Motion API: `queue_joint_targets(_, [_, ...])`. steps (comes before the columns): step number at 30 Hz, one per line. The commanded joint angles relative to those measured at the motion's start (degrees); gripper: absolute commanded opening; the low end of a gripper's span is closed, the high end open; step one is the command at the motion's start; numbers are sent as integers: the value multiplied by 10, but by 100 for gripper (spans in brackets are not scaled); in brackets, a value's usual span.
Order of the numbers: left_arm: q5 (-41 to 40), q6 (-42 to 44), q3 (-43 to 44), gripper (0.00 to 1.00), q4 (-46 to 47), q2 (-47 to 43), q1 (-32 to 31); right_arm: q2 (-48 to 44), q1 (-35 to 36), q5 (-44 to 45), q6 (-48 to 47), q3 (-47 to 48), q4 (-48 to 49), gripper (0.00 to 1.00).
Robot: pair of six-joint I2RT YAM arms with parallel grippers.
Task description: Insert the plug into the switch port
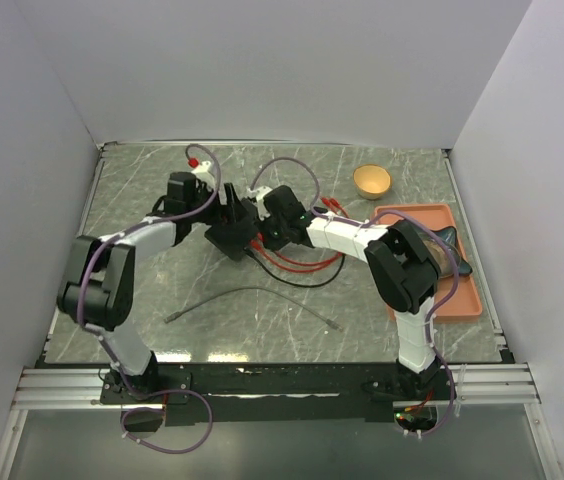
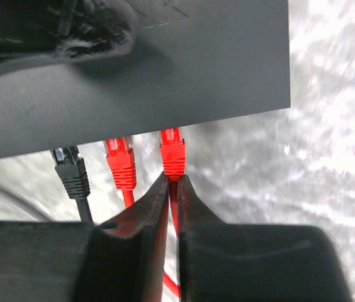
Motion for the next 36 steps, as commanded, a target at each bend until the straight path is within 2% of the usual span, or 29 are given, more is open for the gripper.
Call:
queue_joint_targets(1, [-32, -61, 37, 93, -80, -96, -12, -66, 5, -4, 37, 16, 169, 20])
queue_joint_targets(5, [-88, -73, 37, 99, -113, -142, -11, -82, 5, 6, 58, -1, 147, 35])
queue_joint_targets(11, [-129, -67, 51, 99, -174, -150, -10, -99, 5, -10, 73, -15, 124, 39])
queue_joint_targets(14, [-130, -86, 16, 97, -163, -192, -11, -130, 8, -10, 77, -56, 131, 49])
queue_joint_targets(16, [-133, -99, -7, 96, -154, -237, -10, -157, 11, -2, 78, -71, 127, 51])
queue_joint_targets(19, [-150, -135, -56, 96, -145, -298, -10, -197, 19, -9, 85, -109, 132, 64])
queue_joint_targets(20, [-156, -160, -85, 96, -141, -313, -10, -205, 25, -10, 81, -123, 132, 73])
queue_joint_targets(23, [-178, -223, -142, 96, -133, -358, -10, -218, 51, -4, 67, -139, 119, 85])
queue_joint_targets(26, [-192, -244, -178, 96, -148, -372, -10, -222, 85, 3, 49, -157, 117, 94])
queue_joint_targets(30, [-251, -240, -195, 96, -179, -369, -6, -209, 131, 27, 22, -163, 117, 96])
queue_joint_targets(36, [-233, -255, -231, 96, -143, -387, 14, -185, 157, 32, 17, -141, 111, 98])
